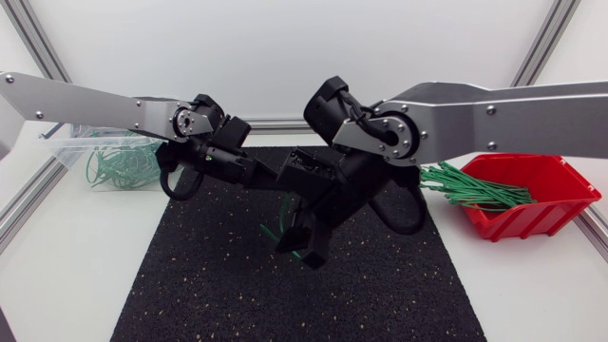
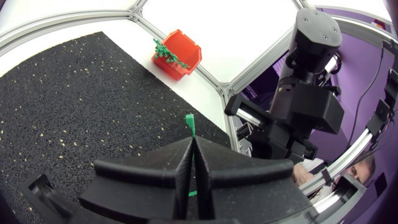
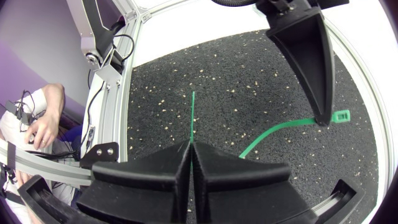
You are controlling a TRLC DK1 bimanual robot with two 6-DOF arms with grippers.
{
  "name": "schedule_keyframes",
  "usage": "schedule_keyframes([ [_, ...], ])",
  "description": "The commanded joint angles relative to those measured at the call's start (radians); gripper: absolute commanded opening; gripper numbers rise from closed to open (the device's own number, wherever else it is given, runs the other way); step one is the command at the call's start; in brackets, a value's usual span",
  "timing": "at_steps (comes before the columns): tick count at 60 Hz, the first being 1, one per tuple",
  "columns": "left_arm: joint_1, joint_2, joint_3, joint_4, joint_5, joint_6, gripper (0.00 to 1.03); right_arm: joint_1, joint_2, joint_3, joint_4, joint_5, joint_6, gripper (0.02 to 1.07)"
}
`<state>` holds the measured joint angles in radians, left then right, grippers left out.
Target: Take a green cable tie from the red box, thread the tail through the head to close it, then place it in the transparent bin on the left.
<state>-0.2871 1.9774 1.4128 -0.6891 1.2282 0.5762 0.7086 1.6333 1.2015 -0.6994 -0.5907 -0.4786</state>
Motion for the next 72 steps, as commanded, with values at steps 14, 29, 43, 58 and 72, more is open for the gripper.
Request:
schedule_keyframes([
  [14,0.012,-0.123,-0.259,0.473,-0.058,-0.251,0.04,-0.024,-0.01,0.058,-0.158,-0.035,0.067,0.07],
  [29,-0.04,-0.204,-0.394,0.833,-0.073,-0.601,0.04,-0.041,-0.015,0.153,-0.316,-0.152,0.132,0.07],
  [43,-0.067,-0.384,-0.505,1.031,-0.079,-0.848,0.03,-0.092,-0.041,0.273,-0.519,-0.196,0.143,0.07],
  [58,-0.073,-0.466,-0.566,1.103,-0.101,-0.923,0.03,-0.074,-0.133,0.299,-0.538,-0.227,0.276,0.07],
  [72,-0.101,-0.519,-0.6,1.126,-0.108,-0.94,0.03,-0.041,-0.197,0.282,-0.522,-0.244,0.474,0.07],
])
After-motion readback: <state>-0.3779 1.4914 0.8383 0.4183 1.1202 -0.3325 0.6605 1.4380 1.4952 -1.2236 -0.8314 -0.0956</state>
